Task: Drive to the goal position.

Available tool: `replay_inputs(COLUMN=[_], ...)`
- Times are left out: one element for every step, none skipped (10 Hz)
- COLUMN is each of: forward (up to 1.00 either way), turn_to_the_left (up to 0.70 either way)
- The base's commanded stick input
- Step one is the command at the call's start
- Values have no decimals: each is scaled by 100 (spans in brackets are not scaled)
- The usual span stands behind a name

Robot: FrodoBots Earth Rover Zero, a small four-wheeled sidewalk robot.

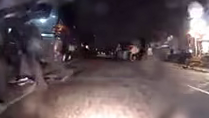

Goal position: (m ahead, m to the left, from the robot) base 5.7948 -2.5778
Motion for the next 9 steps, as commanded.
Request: replay_inputs(forward=[70, 70, 70, 70, 70, 70, 70, 70, 70], turn_to_the_left=[0, 0, 0, 0, 0, 0, 1, 2, 2])
